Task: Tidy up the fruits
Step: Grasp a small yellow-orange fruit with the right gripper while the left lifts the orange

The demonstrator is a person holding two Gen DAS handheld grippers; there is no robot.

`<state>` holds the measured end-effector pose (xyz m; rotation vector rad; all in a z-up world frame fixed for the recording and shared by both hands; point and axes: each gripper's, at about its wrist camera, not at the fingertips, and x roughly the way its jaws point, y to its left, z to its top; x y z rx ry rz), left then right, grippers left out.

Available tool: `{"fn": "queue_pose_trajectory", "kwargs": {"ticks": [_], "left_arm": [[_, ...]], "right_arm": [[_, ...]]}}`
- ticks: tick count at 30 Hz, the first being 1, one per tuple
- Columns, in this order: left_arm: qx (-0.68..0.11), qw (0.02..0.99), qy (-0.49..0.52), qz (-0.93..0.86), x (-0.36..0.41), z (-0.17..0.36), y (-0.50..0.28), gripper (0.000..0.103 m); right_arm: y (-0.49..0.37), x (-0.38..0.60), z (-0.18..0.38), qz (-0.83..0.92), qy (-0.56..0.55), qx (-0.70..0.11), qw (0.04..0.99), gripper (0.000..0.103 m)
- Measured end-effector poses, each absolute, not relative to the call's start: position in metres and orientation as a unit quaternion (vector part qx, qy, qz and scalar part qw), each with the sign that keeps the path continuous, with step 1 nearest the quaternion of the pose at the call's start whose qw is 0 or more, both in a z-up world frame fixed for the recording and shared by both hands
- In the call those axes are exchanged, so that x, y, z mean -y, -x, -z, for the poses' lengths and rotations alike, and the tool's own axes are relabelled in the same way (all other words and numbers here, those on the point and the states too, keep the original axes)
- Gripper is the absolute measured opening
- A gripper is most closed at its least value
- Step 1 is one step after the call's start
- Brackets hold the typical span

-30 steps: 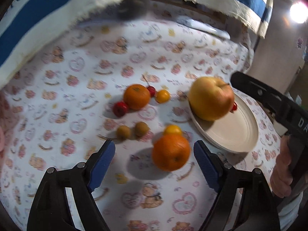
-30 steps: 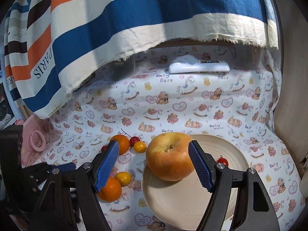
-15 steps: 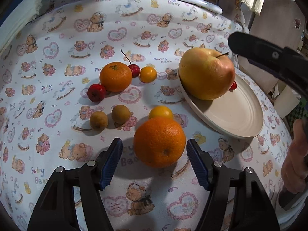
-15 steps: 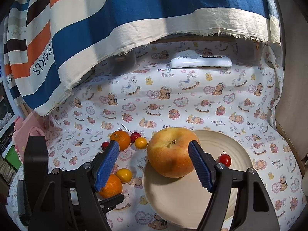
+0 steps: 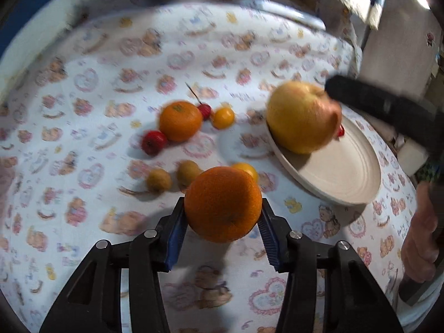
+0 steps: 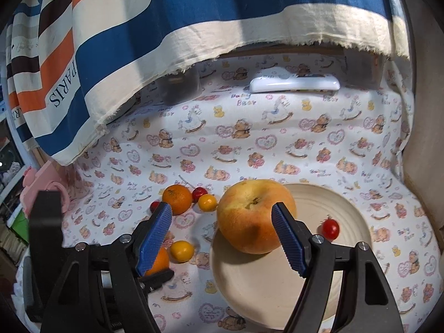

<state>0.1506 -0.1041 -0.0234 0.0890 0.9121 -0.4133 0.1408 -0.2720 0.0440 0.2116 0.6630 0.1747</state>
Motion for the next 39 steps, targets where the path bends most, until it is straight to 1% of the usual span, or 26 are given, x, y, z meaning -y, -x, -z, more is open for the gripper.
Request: {"fn": "queue_pose_trajectory", "kwargs": {"ticks": [2, 4, 5, 6, 8, 10, 13, 18, 24, 25, 27, 31, 34, 35, 39], "left_arm": [[-0.424, 0.887, -0.039, 0.179, 0.095, 0.015, -0.15, 0.048], [-0.409, 0.898, -0.039, 0.16, 0.087, 0.007, -0.151, 0.048], [-0.404, 0.901, -0.037, 0.153, 0.083, 0.005, -0.152, 0.048], [-0.401, 0.904, -0.032, 0.146, 0.078, 0.003, -0.154, 0.048], [-0.402, 0.904, -0.019, 0.141, 0.069, 0.001, -0.16, 0.048], [-0.399, 0.907, -0.011, 0.135, 0.063, 0.0, -0.163, 0.048], [-0.393, 0.911, -0.001, 0.125, 0.054, -0.004, -0.165, 0.048], [-0.389, 0.913, 0.021, 0.117, 0.044, -0.008, -0.167, 0.048], [-0.38, 0.918, 0.024, 0.111, 0.041, -0.013, -0.164, 0.048], [-0.379, 0.918, 0.024, 0.111, 0.04, -0.013, -0.163, 0.048], [-0.378, 0.919, 0.025, 0.112, 0.04, -0.014, -0.163, 0.048], [-0.373, 0.922, 0.02, 0.102, 0.039, -0.015, -0.162, 0.048], [-0.374, 0.921, 0.025, 0.104, 0.038, -0.015, -0.162, 0.048], [-0.375, 0.921, 0.026, 0.105, 0.038, -0.015, -0.162, 0.048], [-0.374, 0.922, 0.019, 0.1, 0.039, -0.014, -0.162, 0.048]], "right_arm": [[-0.143, 0.271, -0.041, -0.107, -0.115, -0.332, 0.93, 0.075], [-0.145, 0.269, -0.038, -0.129, -0.126, -0.34, 0.923, 0.068], [-0.146, 0.267, -0.035, -0.146, -0.132, -0.346, 0.917, 0.062], [-0.147, 0.265, -0.033, -0.156, -0.134, -0.35, 0.914, 0.059], [-0.149, 0.259, -0.029, -0.166, -0.131, -0.354, 0.911, 0.059], [-0.151, 0.25, -0.025, -0.172, -0.117, -0.359, 0.91, 0.054], [-0.155, 0.236, -0.016, -0.177, -0.094, -0.373, 0.906, 0.052], [-0.161, 0.215, -0.001, -0.165, -0.065, -0.387, 0.905, 0.045], [-0.163, 0.192, 0.014, -0.151, -0.001, -0.388, 0.909, 0.044], [-0.164, 0.192, 0.015, -0.153, 0.001, -0.393, 0.907, 0.044], [-0.167, 0.192, 0.017, -0.158, -0.002, -0.399, 0.903, 0.039], [-0.172, 0.194, 0.02, -0.15, -0.005, -0.406, 0.901, 0.039], [-0.178, 0.193, 0.028, -0.15, -0.004, -0.43, 0.89, 0.039], [-0.178, 0.192, 0.029, -0.154, 0.0, -0.433, 0.888, 0.035], [-0.178, 0.19, 0.032, -0.158, 0.003, -0.441, 0.883, 0.032]]}}
